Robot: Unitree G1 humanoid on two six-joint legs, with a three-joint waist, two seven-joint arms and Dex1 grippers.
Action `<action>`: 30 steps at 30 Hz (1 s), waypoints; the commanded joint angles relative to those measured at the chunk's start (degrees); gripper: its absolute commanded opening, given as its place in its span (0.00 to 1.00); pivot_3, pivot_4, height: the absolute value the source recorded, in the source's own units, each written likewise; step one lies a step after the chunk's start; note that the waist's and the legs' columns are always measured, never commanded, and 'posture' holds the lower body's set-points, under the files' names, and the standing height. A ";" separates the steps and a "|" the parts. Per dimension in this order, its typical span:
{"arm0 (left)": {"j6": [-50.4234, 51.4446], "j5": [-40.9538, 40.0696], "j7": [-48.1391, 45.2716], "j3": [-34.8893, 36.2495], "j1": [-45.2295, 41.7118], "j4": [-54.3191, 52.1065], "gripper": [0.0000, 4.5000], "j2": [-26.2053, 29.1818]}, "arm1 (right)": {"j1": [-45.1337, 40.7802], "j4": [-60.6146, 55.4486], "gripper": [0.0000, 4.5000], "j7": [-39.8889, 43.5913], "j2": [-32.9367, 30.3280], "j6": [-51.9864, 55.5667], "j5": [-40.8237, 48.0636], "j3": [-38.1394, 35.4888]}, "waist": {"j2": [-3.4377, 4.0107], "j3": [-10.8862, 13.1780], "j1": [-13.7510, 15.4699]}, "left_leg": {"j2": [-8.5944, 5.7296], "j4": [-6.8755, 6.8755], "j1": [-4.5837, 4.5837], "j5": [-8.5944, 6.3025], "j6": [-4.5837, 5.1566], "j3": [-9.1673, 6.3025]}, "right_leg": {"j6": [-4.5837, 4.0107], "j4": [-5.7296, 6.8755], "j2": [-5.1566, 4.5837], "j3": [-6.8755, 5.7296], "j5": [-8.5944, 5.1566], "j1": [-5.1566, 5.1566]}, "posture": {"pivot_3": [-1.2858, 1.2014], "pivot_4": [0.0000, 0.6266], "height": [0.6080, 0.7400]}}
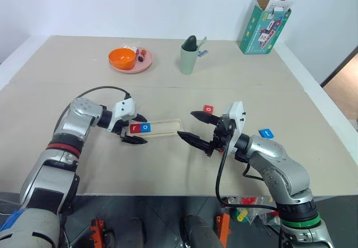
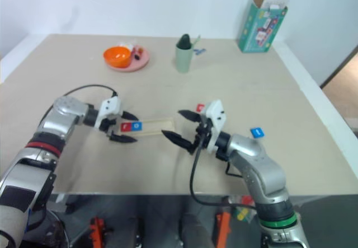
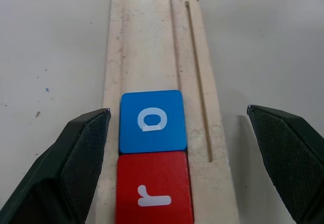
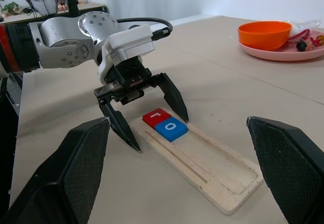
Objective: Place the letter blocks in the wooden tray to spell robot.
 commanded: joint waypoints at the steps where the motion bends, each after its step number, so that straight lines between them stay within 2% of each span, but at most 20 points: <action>1: -0.06 0.90 0.96 0.96 -1.03 2.55 1.00 0.30 | 0.03 -2.25 1.00 0.30 -0.20 -1.08 0.13 -0.36 | 0.00 0.00 0.00 | 0.00 0.00 0.01 0.01 0.01 0.00 | 0.00 0.00 0.01 0.00 0.02 0.01 | 0.52 0.24 1.00; 14: 0.63 1.35 -0.27 1.83 -0.75 6.53 1.00 -0.57 | 1.20 -3.03 1.00 0.83 -0.86 -1.17 -0.31 -0.36 | 0.01 -0.02 -0.01 | 0.06 0.00 0.13 0.03 0.05 -0.01 | -0.08 0.02 0.09 0.02 0.09 0.09 | 0.52 0.24 1.00; 15: 0.48 1.46 -0.35 1.83 -0.82 6.67 0.91 -0.62 | 1.24 -3.13 1.00 0.77 -0.90 -1.10 -0.27 -0.40 | 0.01 -0.02 -0.02 | 0.06 0.00 0.14 0.04 0.05 -0.01 | -0.08 0.02 0.09 0.01 0.09 0.10 | 0.52 0.24 1.00; 16: 0.27 1.61 -0.37 1.79 -0.90 6.79 0.87 -0.64 | 1.30 -3.21 1.00 0.74 -0.96 -1.06 -0.26 -0.41 | 0.01 -0.02 -0.03 | 0.06 0.00 0.14 0.04 0.05 -0.01 | -0.09 0.02 0.09 0.02 0.10 0.10 | 0.52 0.24 1.00; 18: -0.25 1.96 -0.43 1.65 -1.07 6.95 0.73 -0.66 | 1.36 -3.33 1.00 0.69 -1.04 -1.01 -0.25 -0.41 | 0.01 -0.02 -0.02 | 0.06 0.00 0.14 0.04 0.05 0.00 | -0.08 0.02 0.10 0.03 0.10 0.10 | 0.52 0.24 1.00; 23: -1.68 2.91 -0.11 1.24 -2.06 7.05 0.71 -0.79 | 1.36 -3.50 1.00 0.41 -1.01 -0.82 -0.24 -0.40 | 0.01 -0.02 0.00 | 0.06 -0.01 0.13 0.04 0.05 -0.01 | -0.08 0.02 0.10 0.02 0.10 0.10 | 0.52 0.24 1.00; 30: -0.51 3.72 -1.57 -1.15 -1.12 -1.53 0.71 -2.47 | 1.14 -3.10 1.00 0.15 -0.70 -1.09 -0.57 -0.27 | 0.01 -0.02 0.17 | 0.06 0.00 0.10 0.04 0.04 -0.01 | -0.06 0.02 0.08 0.02 0.10 0.10 | 0.52 0.24 1.00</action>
